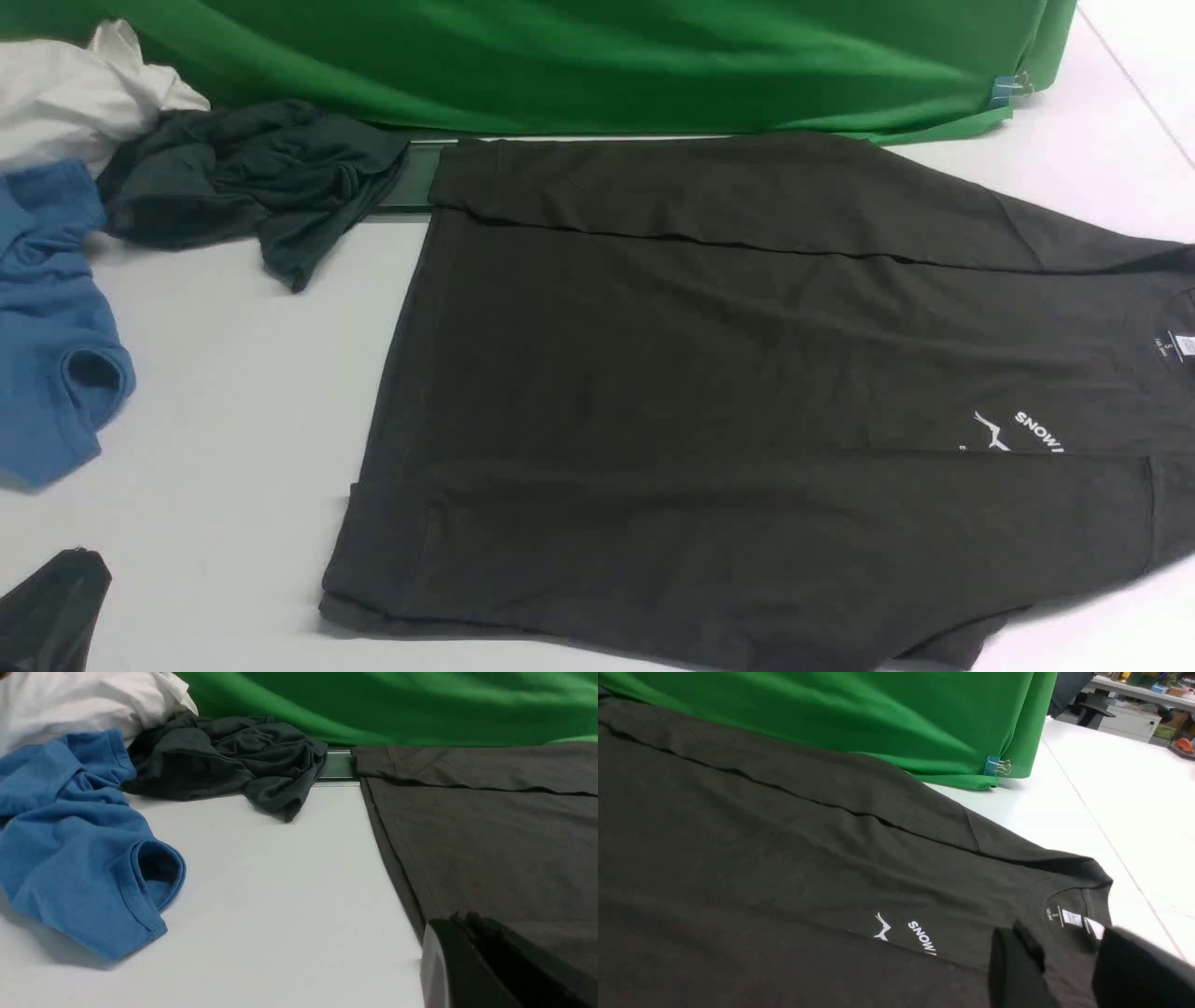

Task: Fold a long-sleeved shirt on a white desktop.
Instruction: 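Grasp the left edge of the dark T-shirt lying flat on the table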

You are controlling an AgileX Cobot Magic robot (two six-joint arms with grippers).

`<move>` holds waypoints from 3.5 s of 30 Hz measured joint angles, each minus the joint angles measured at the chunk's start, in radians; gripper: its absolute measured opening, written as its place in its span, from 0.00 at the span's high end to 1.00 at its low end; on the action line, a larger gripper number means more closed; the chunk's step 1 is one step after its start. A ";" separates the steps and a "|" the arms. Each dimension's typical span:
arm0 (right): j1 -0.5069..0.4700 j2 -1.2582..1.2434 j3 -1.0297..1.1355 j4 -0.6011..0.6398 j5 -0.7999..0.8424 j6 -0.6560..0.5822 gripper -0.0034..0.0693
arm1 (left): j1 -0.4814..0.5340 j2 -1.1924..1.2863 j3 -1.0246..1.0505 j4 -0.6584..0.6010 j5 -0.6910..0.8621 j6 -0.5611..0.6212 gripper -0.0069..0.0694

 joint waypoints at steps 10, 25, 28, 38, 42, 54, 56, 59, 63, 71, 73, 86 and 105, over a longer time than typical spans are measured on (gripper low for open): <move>0.000 0.000 0.000 0.000 0.000 0.000 0.62 | 0.000 0.000 0.000 0.000 0.000 0.000 0.88; 0.000 0.000 0.000 0.001 -0.001 0.000 0.62 | 0.000 0.000 0.000 0.000 0.000 0.000 0.88; 0.000 0.000 0.000 0.001 -0.033 0.000 0.62 | 0.000 0.000 0.000 0.006 -0.002 0.000 0.88; 0.000 0.000 0.000 0.001 -0.159 0.071 0.62 | 0.000 0.000 0.000 0.015 -0.130 0.000 0.88; 0.000 0.000 0.000 0.003 -0.337 0.289 0.62 | 0.000 0.000 0.000 0.015 -0.364 0.000 0.88; 0.000 0.000 0.000 0.006 -0.616 0.624 0.62 | 0.000 0.001 0.001 0.001 -0.653 -0.010 0.88; 0.000 0.000 0.000 0.006 -0.744 0.674 0.62 | 0.000 0.017 0.000 -0.035 -0.908 -0.098 0.88; 0.000 -0.001 -0.035 0.008 -0.782 0.706 0.62 | 0.000 0.033 -0.063 -0.053 -0.974 -0.168 0.88; 0.000 0.051 -0.256 0.010 -0.740 0.703 0.62 | 0.000 0.110 -0.330 -0.060 -0.843 -0.217 0.88; 0.000 0.335 -0.842 0.010 -0.350 0.576 0.62 | 0.000 0.449 -1.034 -0.062 -0.130 -0.222 0.88; 0.000 0.446 -0.990 0.010 -0.149 0.455 0.62 | 0.000 0.572 -1.182 -0.062 0.139 -0.174 0.88; 0.061 0.763 -0.953 0.018 0.390 0.233 0.62 | -0.118 1.044 -1.103 -0.415 0.776 0.609 0.88; 0.371 0.790 -0.726 0.022 0.526 0.178 0.62 | -0.220 1.305 -1.058 -0.237 0.693 0.521 0.86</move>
